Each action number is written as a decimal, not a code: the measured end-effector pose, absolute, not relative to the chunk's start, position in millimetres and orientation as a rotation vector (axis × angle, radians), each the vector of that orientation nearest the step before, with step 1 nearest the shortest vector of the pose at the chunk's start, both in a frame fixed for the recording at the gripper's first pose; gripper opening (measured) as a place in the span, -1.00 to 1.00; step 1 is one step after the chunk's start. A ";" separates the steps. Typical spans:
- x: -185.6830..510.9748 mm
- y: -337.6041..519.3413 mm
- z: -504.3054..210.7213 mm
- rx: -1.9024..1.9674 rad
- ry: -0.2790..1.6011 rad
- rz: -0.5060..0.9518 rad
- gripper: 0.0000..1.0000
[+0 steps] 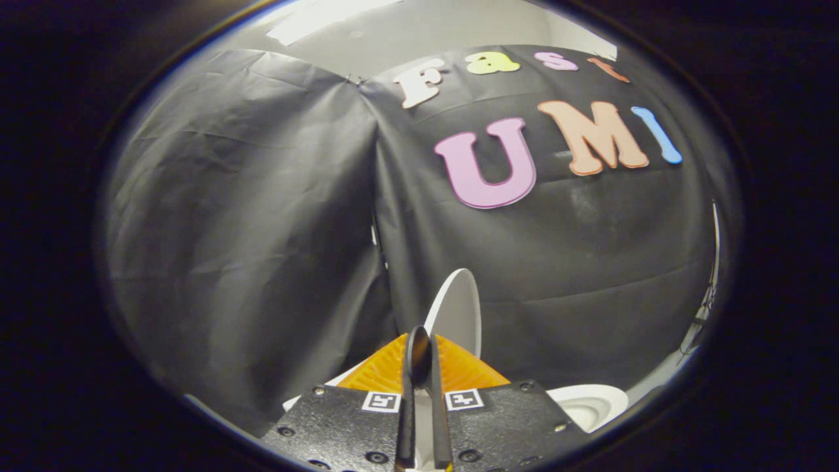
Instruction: Open the toilet lid.
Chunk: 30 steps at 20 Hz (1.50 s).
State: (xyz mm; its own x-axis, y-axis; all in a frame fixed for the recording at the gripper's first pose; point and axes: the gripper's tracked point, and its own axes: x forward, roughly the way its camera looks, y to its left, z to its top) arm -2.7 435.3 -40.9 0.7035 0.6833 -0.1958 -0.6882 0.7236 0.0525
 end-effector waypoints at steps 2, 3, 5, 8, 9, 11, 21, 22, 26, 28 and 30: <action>-6.9 443.4 -42.9 -0.033 0.207 0.791 -0.80; -9.1 448.0 -42.3 -0.040 0.205 0.808 -0.80; -12.4 452.5 -38.7 -0.063 0.205 0.837 -0.79; -12.7 473.8 -48.7 -0.131 0.206 0.882 -0.78; -12.6 480.1 -49.6 -0.151 0.209 0.896 -0.78; -13.3 495.3 -50.0 -0.168 0.213 0.920 -0.76; -25.0 515.4 -58.1 -0.149 0.194 0.970 -0.32; -23.3 515.2 -57.1 -0.127 0.186 0.970 -0.22; -28.1 503.4 -30.4 -0.107 0.098 0.963 0.20; -33.6 495.2 -9.1 -0.097 0.029 0.978 0.41; -33.5 479.5 12.1 -0.082 -0.016 0.972 0.53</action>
State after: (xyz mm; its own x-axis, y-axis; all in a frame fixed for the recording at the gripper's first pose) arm -33.5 479.5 12.1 0.5637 0.8256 -0.0227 -0.8244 0.5608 -0.0768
